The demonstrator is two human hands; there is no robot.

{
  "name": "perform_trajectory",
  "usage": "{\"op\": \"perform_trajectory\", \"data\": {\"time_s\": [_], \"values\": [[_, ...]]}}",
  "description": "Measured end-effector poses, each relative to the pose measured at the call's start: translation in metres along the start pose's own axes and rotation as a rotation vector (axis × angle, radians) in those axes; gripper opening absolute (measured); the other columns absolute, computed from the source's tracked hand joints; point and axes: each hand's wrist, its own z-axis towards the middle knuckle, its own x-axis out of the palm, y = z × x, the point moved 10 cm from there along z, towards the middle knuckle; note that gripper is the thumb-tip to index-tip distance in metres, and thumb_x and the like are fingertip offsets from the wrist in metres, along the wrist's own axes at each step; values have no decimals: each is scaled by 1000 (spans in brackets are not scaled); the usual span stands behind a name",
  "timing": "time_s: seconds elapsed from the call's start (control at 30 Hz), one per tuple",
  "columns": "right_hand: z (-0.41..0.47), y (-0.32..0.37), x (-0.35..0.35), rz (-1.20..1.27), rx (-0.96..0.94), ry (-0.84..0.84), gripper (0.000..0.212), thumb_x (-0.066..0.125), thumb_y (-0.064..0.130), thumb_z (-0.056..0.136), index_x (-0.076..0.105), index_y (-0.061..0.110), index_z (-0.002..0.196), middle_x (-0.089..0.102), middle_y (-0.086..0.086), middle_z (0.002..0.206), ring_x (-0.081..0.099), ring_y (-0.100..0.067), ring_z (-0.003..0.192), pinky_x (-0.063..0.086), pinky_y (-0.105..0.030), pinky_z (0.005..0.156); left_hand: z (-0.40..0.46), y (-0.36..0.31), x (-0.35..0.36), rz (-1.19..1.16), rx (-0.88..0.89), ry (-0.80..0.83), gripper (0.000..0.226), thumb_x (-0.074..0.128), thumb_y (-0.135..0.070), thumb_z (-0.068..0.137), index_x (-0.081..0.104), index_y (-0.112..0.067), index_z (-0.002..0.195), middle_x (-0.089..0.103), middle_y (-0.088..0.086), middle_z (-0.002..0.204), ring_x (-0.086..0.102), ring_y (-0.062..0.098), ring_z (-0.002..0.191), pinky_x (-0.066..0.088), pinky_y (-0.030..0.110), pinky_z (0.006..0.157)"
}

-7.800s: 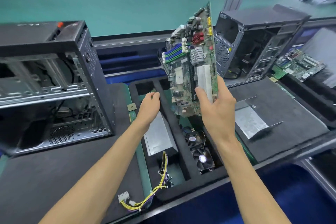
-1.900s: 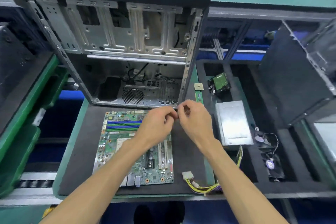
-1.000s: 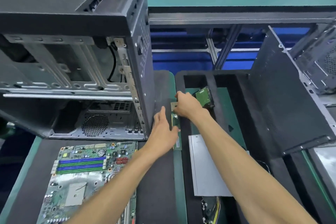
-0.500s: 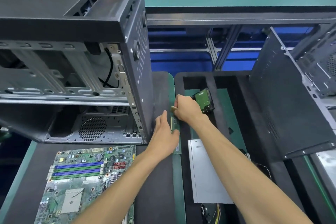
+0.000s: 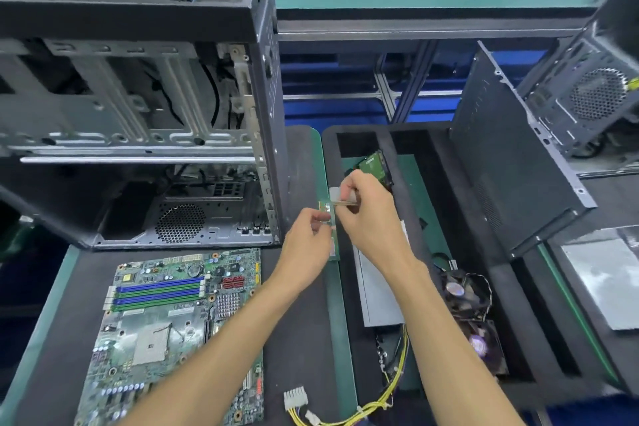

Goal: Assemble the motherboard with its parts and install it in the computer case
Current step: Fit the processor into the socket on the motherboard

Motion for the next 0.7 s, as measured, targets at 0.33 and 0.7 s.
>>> {"op": "perform_trajectory", "data": {"time_s": [0.33,0.7], "values": [[-105,53,26,49,-144,-157,32,66,-9,82,52,19,84,51,1,99,52,-7,85,37,-13,68,-67,22,-49,-445,-32,41,36,44,-23,103,73,-2,96,68,2,71,59,11,63,49,24,62],[-161,102,126,109,-175,-72,39,66,-10,79,45,20,91,46,1,99,49,-9,84,38,-18,72,-119,88,-144,-449,79,-11,17,63,-17,94,76,-18,84,70,-6,75,60,6,69,53,21,68]]}}
